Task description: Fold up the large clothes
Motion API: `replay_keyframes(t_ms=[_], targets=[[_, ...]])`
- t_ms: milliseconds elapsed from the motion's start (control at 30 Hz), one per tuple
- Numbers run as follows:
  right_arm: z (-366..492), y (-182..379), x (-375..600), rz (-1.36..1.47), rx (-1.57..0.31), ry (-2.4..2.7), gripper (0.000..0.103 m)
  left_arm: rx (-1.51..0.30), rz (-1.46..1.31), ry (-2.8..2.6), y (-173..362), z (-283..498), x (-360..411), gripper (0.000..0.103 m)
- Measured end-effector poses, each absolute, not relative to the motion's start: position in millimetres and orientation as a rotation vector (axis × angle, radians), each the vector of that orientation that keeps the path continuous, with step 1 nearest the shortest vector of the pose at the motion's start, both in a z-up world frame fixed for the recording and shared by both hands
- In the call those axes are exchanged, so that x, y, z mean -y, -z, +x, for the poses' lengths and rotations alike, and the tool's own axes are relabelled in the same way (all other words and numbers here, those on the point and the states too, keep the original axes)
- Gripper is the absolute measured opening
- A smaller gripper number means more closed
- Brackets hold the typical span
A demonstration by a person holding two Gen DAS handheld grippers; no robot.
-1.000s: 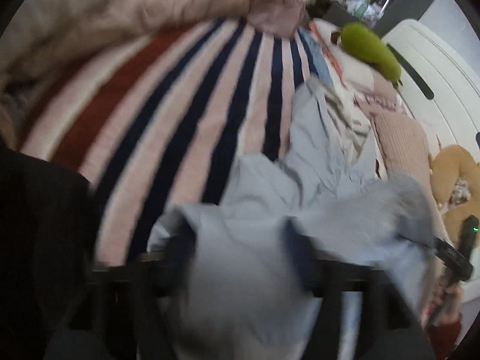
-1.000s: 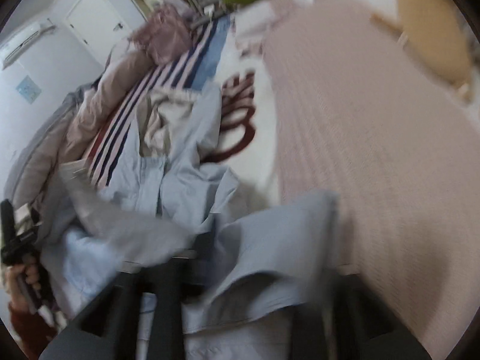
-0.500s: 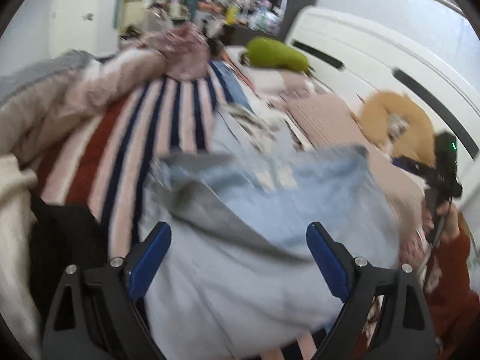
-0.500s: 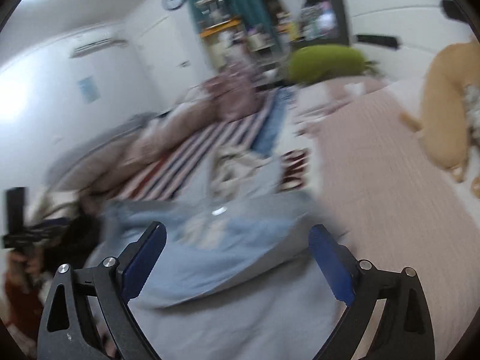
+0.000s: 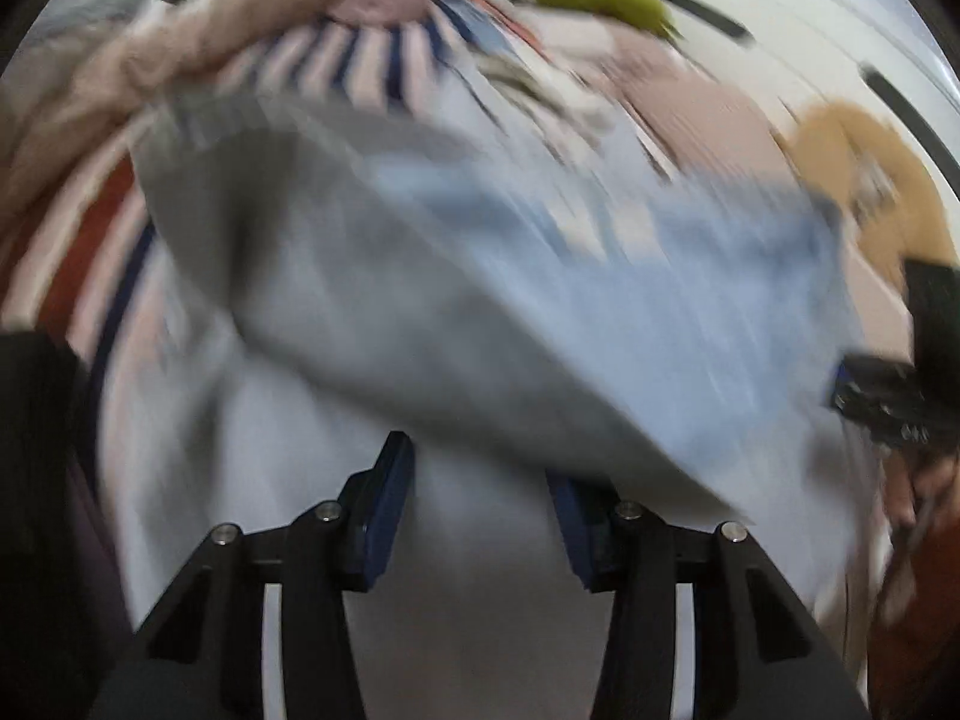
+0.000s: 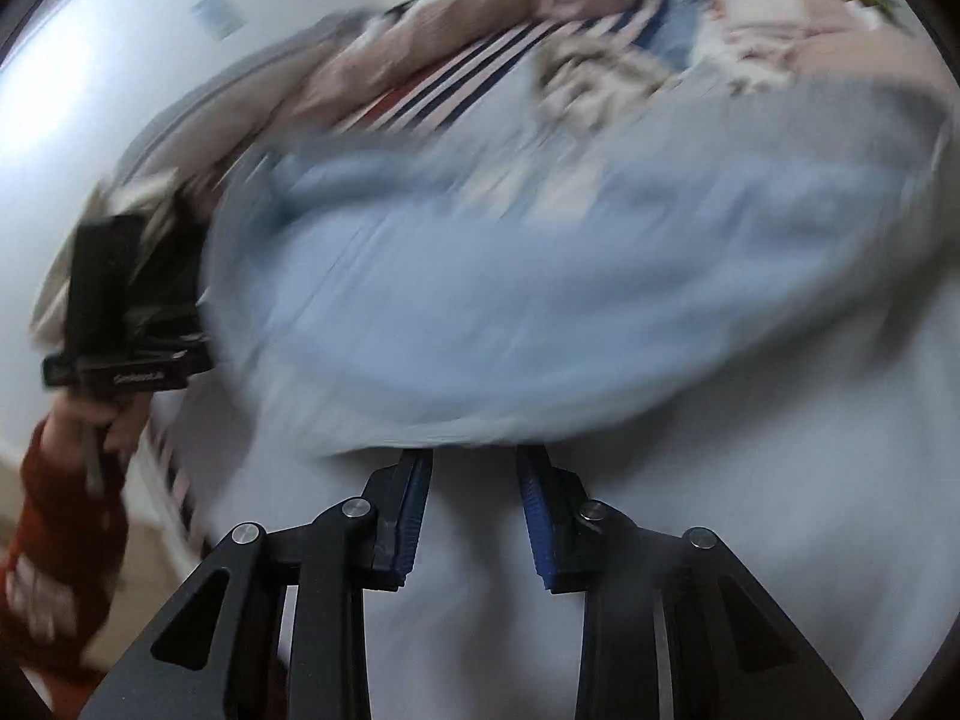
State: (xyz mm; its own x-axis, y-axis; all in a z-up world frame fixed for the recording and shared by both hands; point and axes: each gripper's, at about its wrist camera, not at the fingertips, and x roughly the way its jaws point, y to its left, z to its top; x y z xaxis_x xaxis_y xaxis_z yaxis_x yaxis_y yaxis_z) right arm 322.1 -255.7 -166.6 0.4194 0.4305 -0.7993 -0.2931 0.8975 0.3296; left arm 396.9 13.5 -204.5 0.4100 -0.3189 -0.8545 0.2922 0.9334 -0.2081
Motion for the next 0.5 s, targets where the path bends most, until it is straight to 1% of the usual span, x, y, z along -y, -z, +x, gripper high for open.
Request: replay_keyframes(t_ms=[33, 67, 100, 167, 233, 300, 367, 433, 467, 500], targets=[[331.8, 163.2, 258.7, 0.132, -1.034, -0.409, 0.024, -1.056, -0.024, 0.352, 201.5, 408.8, -14.8, 0.047], [343.0, 161.4, 263.1, 0.107, -1.027, -0.364, 0.028, -1.024, -0.024, 0.310, 198.2, 426.2, -18.3, 0.058], [358.8, 159.6, 269.2, 0.090, -1.022, -0.305, 0.029, -1.000, -0.031, 0.272, 198.4, 439.1, -23.1, 0.068], [377.7, 161.8, 282.4, 0.091, -1.017, -0.240, 0.029, -0.991, -0.060, 0.199, 203.4, 459.7, -36.2, 0.069], [395.6, 172.1, 302.6, 0.071, -1.018, -0.120, 0.030, -1.032, -0.095, 0.114, 220.0, 482.2, -48.8, 0.069], [410.4, 191.5, 320.1, 0.092, -1.037, -0.051, 0.030, -1.086, -0.086, 0.046, 242.3, 492.9, -58.1, 0.075], [411.9, 204.1, 329.3, 0.139, -1.065, -0.050, 0.031, -1.118, -0.126, 0.058, 256.1, 494.8, -61.2, 0.076], [408.0, 207.1, 329.5, 0.144, -1.064, -0.057, 0.032, -1.094, -0.107, 0.052, 253.3, 488.6, -59.9, 0.077], [404.0, 202.9, 327.4, 0.130, -1.062, -0.058, 0.039, -1.098, -0.082, 0.045, 250.2, 485.2, -57.3, 0.078], [397.5, 197.5, 324.4, 0.132, -1.057, -0.072, 0.050, -1.105, -0.056, 0.039, 245.1, 479.7, -55.8, 0.077]])
